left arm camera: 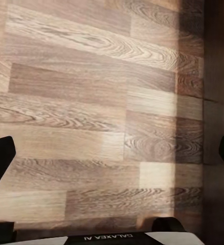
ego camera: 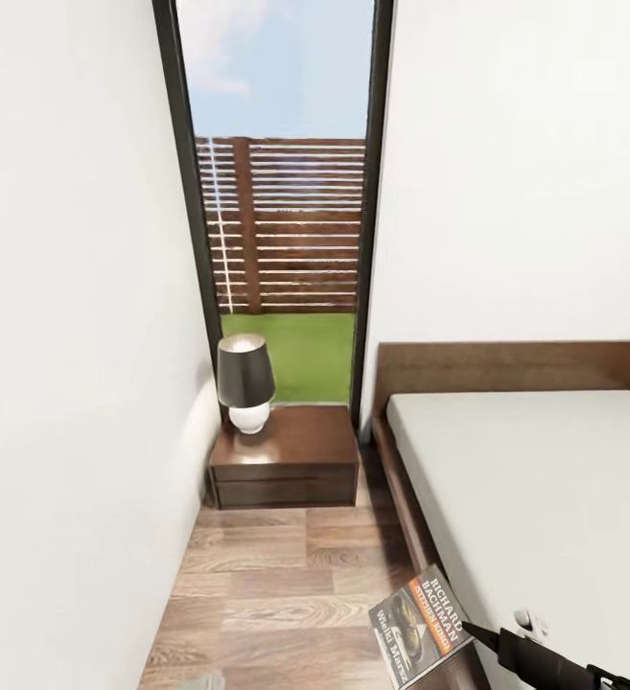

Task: In the bedroom, move the book from the bed onto either nightstand, and place the two sandals side by side next to the bed.

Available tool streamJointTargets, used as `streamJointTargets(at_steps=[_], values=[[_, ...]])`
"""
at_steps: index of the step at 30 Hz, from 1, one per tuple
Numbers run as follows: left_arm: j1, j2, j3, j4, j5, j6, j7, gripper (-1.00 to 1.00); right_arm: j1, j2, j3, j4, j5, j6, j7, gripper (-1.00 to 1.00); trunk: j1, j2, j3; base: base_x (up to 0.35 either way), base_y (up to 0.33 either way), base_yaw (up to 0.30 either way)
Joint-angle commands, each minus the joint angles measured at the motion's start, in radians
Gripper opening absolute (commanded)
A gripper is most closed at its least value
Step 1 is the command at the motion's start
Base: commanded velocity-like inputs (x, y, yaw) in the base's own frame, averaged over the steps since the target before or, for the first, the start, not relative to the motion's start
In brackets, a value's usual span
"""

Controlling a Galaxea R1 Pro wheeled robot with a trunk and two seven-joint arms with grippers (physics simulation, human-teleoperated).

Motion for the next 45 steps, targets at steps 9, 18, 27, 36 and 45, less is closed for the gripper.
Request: streamJointTargets(at_steps=[9,18,27,36,45], values=[[-0.001,0.000,-0.008,0.001,0.009,-0.004,-0.003,1.00,-0.002,0.000,0.003,0.003,-0.010,0.006,0.006,-1.00,0.001,-0.001,-0.003,0.300,0.000,0.100],[-0.001,0.000,-0.008,0.001,0.009,-0.004,-0.003,1.00,-0.002,0.000,0.003,0.003,-0.010,0.006,0.006,-1.00,0.001,-0.001,-0.003,0.300,0.000,0.009],[-0.001,0.000,-0.008,0.001,0.009,-0.004,-0.003,1.00,-0.002,0.000,0.003,0.003,-0.010,0.005,0.006,-1.00,0.001,-0.001,-0.003,0.300,0.000,0.000],[-0.001,0.000,-0.008,0.001,0.009,-0.004,-0.003,1.00,-0.002,0.000,0.003,0.003,-0.010,0.006,0.006,-1.00,0.001,-0.001,-0.003,0.300,0.000,0.000],[-0.001,0.000,-0.008,0.001,0.009,-0.004,-0.003,1.00,-0.002,0.000,0.003,0.003,-0.010,0.006,0.005,-1.00,0.001,-0.001,-0.003,0.300,0.000,0.000]])
